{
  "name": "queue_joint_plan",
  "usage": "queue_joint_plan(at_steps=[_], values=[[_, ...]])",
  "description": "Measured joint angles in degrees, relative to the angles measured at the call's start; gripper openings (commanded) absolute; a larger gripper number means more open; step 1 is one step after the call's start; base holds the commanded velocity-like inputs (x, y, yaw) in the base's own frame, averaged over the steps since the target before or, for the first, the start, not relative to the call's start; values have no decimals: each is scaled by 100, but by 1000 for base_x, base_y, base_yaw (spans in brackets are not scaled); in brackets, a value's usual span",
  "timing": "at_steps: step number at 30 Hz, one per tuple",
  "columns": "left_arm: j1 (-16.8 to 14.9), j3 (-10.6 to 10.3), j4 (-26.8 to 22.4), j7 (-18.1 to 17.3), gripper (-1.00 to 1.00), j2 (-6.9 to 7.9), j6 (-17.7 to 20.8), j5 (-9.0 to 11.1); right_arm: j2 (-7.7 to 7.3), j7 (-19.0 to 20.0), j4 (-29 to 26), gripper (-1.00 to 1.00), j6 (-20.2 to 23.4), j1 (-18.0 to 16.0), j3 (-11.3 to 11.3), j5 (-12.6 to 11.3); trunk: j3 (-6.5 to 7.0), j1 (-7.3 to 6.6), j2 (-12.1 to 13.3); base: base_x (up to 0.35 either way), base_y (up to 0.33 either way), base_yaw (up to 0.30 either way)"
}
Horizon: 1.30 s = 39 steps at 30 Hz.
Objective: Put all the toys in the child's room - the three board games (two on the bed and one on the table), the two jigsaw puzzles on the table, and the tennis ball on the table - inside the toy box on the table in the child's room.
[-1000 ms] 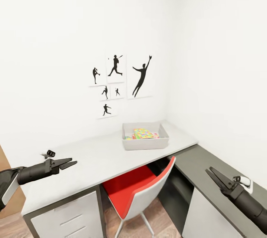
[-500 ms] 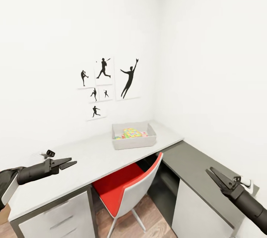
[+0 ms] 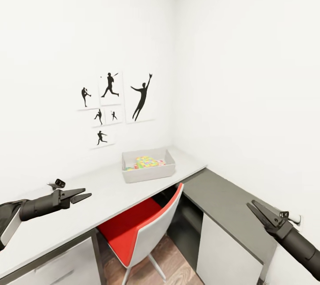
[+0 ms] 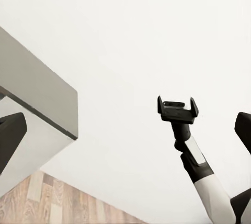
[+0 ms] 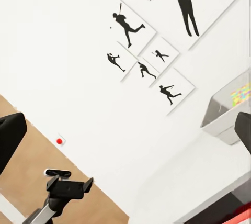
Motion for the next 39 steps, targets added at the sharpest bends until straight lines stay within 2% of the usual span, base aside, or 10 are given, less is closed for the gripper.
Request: queue_joint_plan(at_steps=[16,23,39], values=[[-2,-21,-14,0,100,32,13,1,-3,-66,3,100,2,-5,-14,-5,73,2,2,-34,0,-133],[-1,-51,-214,0,100,38,14,-1,-8,-72,119,100,22,-5,-24,-12,73,0,1,-64,0,-263],[0,-53,-246,0,100,41,13,-1,-9,-73,224,100,24,-5,-25,-10,73,0,1,-2,0,-282]])
